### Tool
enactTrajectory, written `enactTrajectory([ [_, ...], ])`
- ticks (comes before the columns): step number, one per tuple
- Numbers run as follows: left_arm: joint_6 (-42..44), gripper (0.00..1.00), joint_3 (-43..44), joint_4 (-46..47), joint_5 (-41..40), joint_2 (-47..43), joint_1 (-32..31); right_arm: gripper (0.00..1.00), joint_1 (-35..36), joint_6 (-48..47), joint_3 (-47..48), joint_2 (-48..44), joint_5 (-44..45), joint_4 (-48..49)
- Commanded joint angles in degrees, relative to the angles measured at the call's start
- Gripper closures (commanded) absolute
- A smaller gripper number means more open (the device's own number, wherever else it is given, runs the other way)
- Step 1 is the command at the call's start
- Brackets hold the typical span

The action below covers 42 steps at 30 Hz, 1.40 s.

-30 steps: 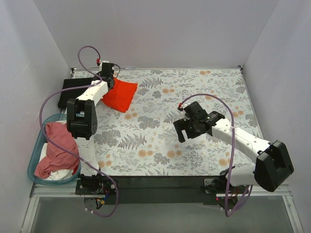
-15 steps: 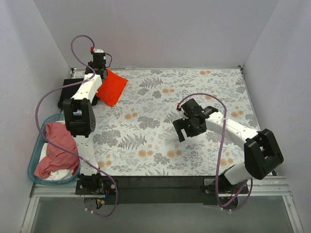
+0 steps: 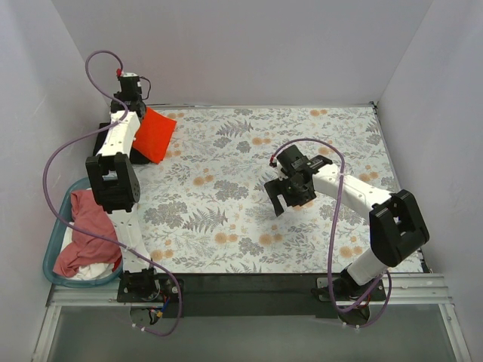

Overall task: Fold and stack the t-shirts
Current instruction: Neatly place the folded tshirt to the corner

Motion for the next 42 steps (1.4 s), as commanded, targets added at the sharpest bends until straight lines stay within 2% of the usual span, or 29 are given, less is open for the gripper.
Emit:
enactTrajectory([
  [1, 1.58, 1.0, 4.88, 1.37, -0.98, -0.4, 2.27, 0.02, -0.26, -1.0, 2.41, 0.33, -0.69, -2.5],
  [6, 0.79, 1.0, 6.56, 1.81, -0.01, 1.27, 4.38, 0.02, -0.26, -1.26, 2.76, 1.12, -0.52, -2.94],
  [17, -1.85, 1.0, 0.32, 6.72, -4.84, 4.44, 6.66, 0.02, -0.26, -1.44, 2.24, 2.97, -0.43, -3.38],
  [21, -0.18, 1.0, -1.79, 9.81, -7.31, 5.4, 7.54, 0.01, -0.26, -1.44, 2.59, 3.41, -0.69, -3.47],
  [28, 1.22, 1.0, 1.37, 10.95, -10.02, 8.48, 8.25, 0.02, -0.26, -1.7, 1.97, 3.85, -0.08, -4.17],
  [42, 8.7, 1.0, 2.25, 15.87, -15.92, 10.06, 9.65, 0.02, -0.26, -1.7, 3.38, 5.43, 1.86, -5.84],
])
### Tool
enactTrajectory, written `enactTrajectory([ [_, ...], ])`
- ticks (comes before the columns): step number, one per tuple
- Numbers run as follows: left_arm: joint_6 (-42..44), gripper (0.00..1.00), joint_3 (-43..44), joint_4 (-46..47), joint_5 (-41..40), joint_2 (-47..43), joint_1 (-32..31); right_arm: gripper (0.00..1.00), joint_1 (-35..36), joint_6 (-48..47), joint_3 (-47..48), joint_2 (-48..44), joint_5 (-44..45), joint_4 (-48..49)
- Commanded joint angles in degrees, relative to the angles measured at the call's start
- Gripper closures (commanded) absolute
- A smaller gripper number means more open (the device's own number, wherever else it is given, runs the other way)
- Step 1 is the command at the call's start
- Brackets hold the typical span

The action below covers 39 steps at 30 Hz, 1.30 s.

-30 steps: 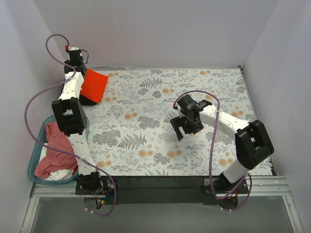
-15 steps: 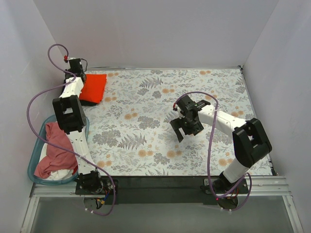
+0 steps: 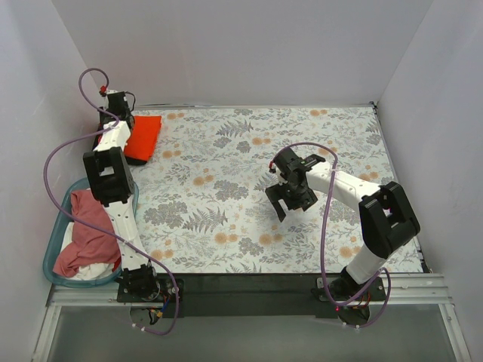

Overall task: Fold and stack the t-shirts
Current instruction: Neatly place the folded tshirt to the corner

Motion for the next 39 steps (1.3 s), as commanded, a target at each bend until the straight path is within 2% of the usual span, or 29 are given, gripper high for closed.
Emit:
enactTrajectory([
  [1, 3.13, 1.0, 3.04, 3.64, -5.15, -0.82, 1.61, 0.02, -0.24, -0.54, 2.48, 1.06, 0.26, -1.64],
  [9, 3.04, 1.0, 2.87, 4.07, -6.47, -1.52, 1.87, 0.02, -0.33, -0.37, 3.27, 1.85, 0.08, -1.91],
  [11, 3.39, 0.96, 1.46, 4.69, -6.82, -1.61, 2.05, 0.02, -0.24, -0.46, 3.36, 1.85, -0.09, -1.91],
  [16, 3.04, 0.37, -0.39, 6.89, -10.32, -1.35, 2.23, 0.01, -0.33, -0.37, 3.28, 1.76, -0.09, -2.08],
  [19, 0.94, 0.26, 0.31, 6.71, -11.04, -2.22, 2.31, 0.02, -0.24, -0.37, 3.28, 1.41, -0.09, -2.0],
  [22, -2.13, 0.23, 0.58, 4.7, -9.9, -4.33, 2.14, 0.02, -0.24, -0.46, 3.28, 1.06, 0.35, -2.0],
  [24, -8.45, 0.22, 1.1, 0.07, -5.52, -6.69, 2.23, 0.02, -0.24, -0.46, 3.27, 0.62, 0.52, -2.08],
  [26, -16.86, 0.22, 0.93, -3.47, 2.44, -8.63, 2.14, 0.02, -0.24, -0.46, 3.36, 0.27, 0.61, -2.0],
  [29, -23.66, 0.22, -3.71, -5.59, 11.52, -13.03, 2.14, 0.02, -0.24, -0.28, 3.36, -1.13, 1.66, -2.0],
  [30, -27.77, 0.27, -6.6, -6.03, 17.21, -13.99, 2.14, 0.01, -0.24, -0.28, 3.28, -2.01, 2.01, -1.91],
  [33, -34.38, 0.35, -11.01, -7.08, 23.04, -16.37, 2.14, 0.02, -0.33, -0.28, 2.66, -3.42, 2.81, -1.91],
  [34, -35.62, 0.36, -14.16, -7.09, 23.85, -16.99, 2.23, 0.02, -0.16, -0.37, 2.23, -3.68, 2.9, -1.82],
  [39, -39.58, 0.38, -19.28, -8.14, 26.05, -14.98, 2.14, 0.02, -0.24, -0.54, 0.55, -5.7, 2.9, -0.68],
])
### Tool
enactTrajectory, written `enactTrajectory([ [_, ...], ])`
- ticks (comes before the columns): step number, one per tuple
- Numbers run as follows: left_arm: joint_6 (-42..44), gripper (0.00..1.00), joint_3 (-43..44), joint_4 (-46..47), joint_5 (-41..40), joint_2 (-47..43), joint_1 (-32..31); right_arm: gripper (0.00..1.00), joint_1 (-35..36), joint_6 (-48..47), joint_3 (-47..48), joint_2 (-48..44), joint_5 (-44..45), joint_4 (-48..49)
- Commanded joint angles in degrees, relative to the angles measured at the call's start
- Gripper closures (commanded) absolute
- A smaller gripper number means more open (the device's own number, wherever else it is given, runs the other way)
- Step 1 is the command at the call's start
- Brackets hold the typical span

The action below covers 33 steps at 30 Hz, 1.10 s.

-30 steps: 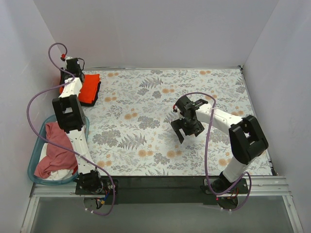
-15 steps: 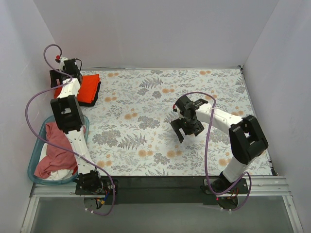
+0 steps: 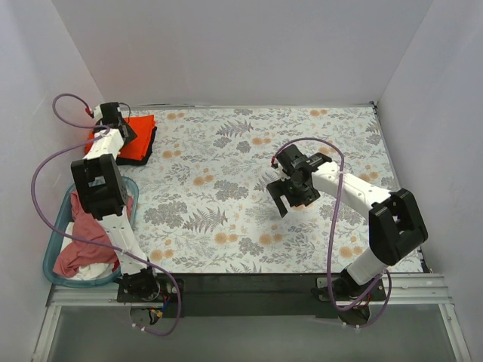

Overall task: Fold and stack the t-shirts
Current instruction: Neatly place the folded tshirt to the corner, then reset both grippers

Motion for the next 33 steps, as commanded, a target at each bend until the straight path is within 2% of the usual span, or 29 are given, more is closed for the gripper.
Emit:
enactTrajectory([
  [1, -7.02, 0.38, -3.28, -2.94, 5.63, 0.2, 0.15, 0.02, -0.24, -0.54, -0.96, -2.6, 1.1, 0.46],
  [6, -10.45, 0.38, -6.27, -8.02, 8.72, 1.87, -0.11, 0.02, -0.24, -0.54, -3.16, -4.45, 1.19, 1.34],
  [12, -13.97, 0.38, -13.3, -9.27, 8.2, -4.53, -0.64, 0.02, -0.33, -0.63, -2.81, -6.21, 1.46, 1.16],
  [18, -12.92, 0.22, -5.94, -11.55, 9.59, -8.85, -0.64, 0.01, -0.94, -0.11, 0.0, -9.37, 3.56, 1.25],
  [22, -13.61, 0.17, -0.84, -13.57, 13.36, -13.94, -1.51, 0.01, -3.22, 1.47, 3.08, -11.83, 5.76, 1.25],
  [25, -14.41, 0.17, -1.18, -15.5, 17.4, -19.21, -3.8, 0.02, -5.95, 2.88, 4.66, -14.2, 7.07, 1.25],
  [29, -14.94, 0.16, -8.09, -17.27, 16.98, -29.66, -10.03, 0.02, -10.25, 4.73, 5.28, -19.37, 10.5, 1.25],
  [31, -14.94, 0.16, -11.53, -17.79, 16.19, -37.39, -15.02, 0.02, -12.54, 5.25, 5.54, -21.67, 14.0, 1.34],
  [33, -15.72, 0.16, -14.44, -20.93, 16.1, -45.1, -17.07, 0.02, -13.77, 5.26, 5.72, -25.18, 17.09, 1.25],
])
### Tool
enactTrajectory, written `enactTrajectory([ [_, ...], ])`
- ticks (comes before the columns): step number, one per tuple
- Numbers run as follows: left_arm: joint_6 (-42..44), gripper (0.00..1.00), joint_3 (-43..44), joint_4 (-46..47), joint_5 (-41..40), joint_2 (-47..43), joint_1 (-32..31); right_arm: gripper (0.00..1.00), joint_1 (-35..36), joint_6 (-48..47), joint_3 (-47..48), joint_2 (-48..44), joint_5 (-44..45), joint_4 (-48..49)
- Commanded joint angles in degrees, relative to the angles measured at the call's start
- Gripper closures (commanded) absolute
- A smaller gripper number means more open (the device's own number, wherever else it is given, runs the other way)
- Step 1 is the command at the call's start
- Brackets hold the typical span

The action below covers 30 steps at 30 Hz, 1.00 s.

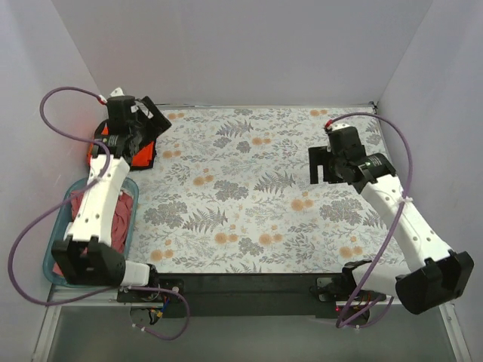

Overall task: Fold and stack the t-shirts
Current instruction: Reset both grippers

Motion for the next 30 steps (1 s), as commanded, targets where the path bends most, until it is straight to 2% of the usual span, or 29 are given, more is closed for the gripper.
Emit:
enactTrajectory([
  [1, -1.41, 0.16, -4.04, -7.33, 0.91, -11.33, -4.18, 0.02, -1.78, 1.54, 2.79, -5.82, 10.22, 0.66],
  [5, -4.48, 0.15, -6.33, -14.28, -0.84, -25.83, -4.63, 0.02, -2.04, 1.28, 3.06, -14.33, 16.05, 0.75],
  [6, -6.75, 0.15, -5.81, -18.21, -5.46, -28.03, -6.63, 0.02, -1.95, 1.28, 2.8, -15.93, 16.49, 0.66],
  [7, -7.3, 0.15, -6.42, -19.46, -6.72, -32.75, -7.43, 0.02, -1.95, 1.02, 2.1, -17.51, 17.02, 0.75],
  [13, -9.59, 0.15, -12.56, -23.25, -19.8, -47.81, -10.07, 0.02, -1.95, 0.75, -3.61, -30.17, 16.24, 3.03],
  [17, -8.27, 0.15, -17.83, -21.77, -23.25, -57.2, -10.95, 0.02, -2.04, 2.24, -9.67, -38.24, 15.88, 4.96],
  [24, -7.3, 0.15, -26.28, -14.48, -26.86, -68.63, -10.96, 0.02, -2.04, 3.91, -16.01, -45.73, 15.44, 8.04],
  [30, -5.02, 0.15, -29.89, -9.82, -27.21, -72.52, -10.96, 0.01, -1.95, 3.48, -17.51, -47.85, 15.44, 9.18],
])
